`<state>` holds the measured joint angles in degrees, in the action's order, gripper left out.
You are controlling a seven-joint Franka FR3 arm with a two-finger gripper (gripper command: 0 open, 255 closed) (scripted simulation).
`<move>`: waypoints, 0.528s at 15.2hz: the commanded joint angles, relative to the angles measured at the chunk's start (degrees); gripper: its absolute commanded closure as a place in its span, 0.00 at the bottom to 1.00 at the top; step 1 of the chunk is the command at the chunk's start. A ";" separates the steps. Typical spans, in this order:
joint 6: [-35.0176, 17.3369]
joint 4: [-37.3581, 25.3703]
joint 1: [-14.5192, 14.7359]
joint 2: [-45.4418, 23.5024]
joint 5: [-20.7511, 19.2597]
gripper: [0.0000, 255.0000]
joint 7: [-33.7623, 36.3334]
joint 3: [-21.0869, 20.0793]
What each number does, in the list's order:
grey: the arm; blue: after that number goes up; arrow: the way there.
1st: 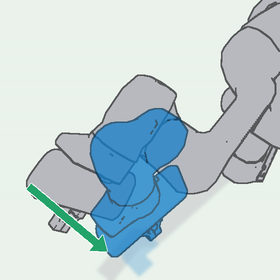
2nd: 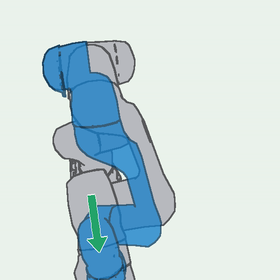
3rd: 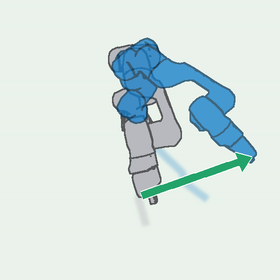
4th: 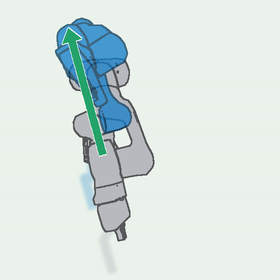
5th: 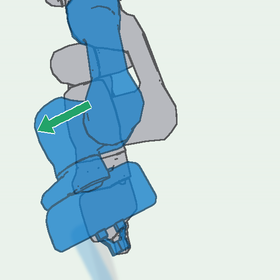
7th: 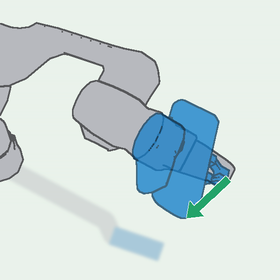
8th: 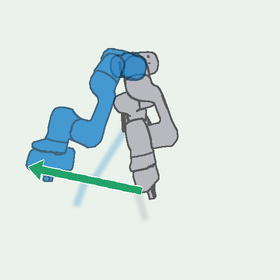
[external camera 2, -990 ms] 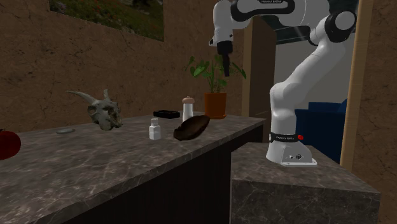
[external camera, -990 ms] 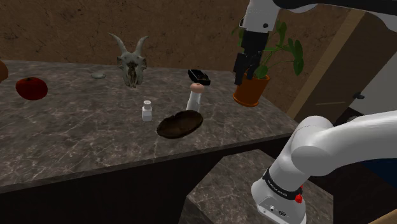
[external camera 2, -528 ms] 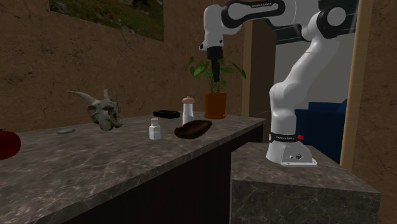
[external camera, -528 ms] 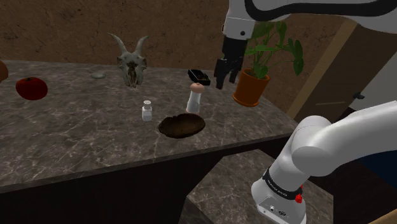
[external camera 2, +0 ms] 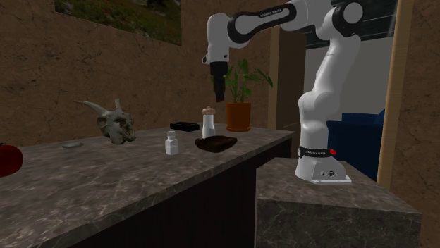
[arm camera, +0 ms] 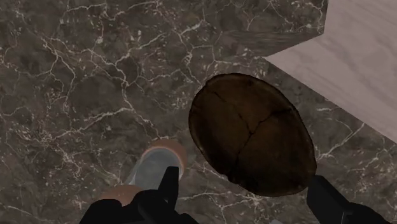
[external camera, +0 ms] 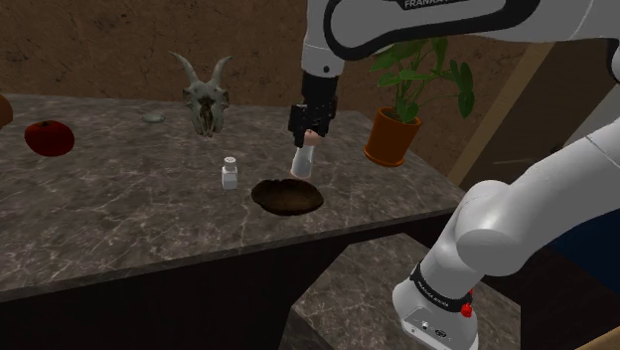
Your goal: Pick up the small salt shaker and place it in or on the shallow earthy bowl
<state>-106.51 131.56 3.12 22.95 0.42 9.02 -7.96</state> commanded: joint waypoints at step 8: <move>-10.64 -10.08 0.71 -18.35 -4.55 0.00 6.03 -4.14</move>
<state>-116.29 123.02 3.70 6.71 -3.43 14.24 -11.67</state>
